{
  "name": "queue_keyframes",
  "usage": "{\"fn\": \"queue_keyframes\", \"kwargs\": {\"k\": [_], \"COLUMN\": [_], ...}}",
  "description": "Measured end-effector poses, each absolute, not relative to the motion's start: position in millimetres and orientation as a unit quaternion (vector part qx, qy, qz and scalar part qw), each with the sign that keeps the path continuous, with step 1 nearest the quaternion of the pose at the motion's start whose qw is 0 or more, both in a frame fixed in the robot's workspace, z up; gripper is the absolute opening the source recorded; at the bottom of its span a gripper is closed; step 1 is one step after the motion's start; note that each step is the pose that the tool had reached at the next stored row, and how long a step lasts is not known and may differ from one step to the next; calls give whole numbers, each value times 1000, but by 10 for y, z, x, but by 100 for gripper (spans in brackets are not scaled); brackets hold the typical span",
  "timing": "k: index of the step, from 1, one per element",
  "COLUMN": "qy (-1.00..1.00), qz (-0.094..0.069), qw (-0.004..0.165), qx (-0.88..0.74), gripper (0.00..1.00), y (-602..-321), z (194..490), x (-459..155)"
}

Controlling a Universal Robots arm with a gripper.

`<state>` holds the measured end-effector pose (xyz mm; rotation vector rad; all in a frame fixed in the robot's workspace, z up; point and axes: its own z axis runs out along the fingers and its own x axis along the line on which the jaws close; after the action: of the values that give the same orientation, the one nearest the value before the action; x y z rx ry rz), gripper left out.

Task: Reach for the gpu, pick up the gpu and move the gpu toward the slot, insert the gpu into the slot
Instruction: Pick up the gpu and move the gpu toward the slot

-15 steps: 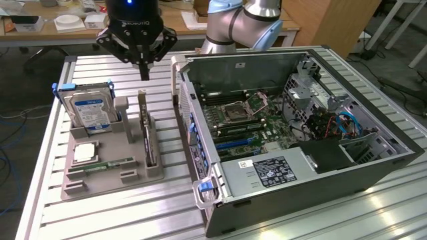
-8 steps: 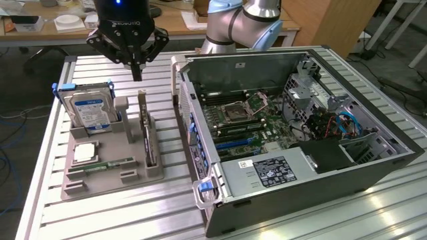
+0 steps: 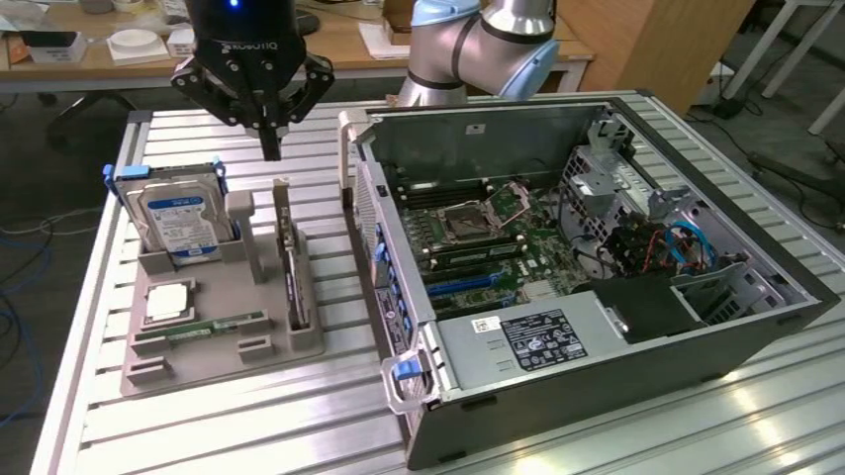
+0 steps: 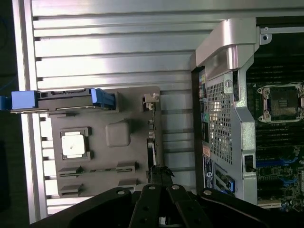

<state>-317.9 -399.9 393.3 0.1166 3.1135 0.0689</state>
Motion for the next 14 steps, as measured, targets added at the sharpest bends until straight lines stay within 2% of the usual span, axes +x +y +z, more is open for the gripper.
{"fn": "queue_keyframes", "kwargs": {"k": [5, 8, 9, 11, 14], "qy": [999, 999, 999, 999, 999], "qz": [22, 22, 22, 22, 22], "qw": [13, 13, 13, 13, 13], "qx": [37, 37, 37, 37, 36], "gripper": [11, 29, 29, 41, 47], "y": [-4000, -4000, -4000, -4000, -4009], "z": [3933, 3933, 3933, 3933, 3933], "x": [-3179, -3179, -3179, -3179, -3182]}}
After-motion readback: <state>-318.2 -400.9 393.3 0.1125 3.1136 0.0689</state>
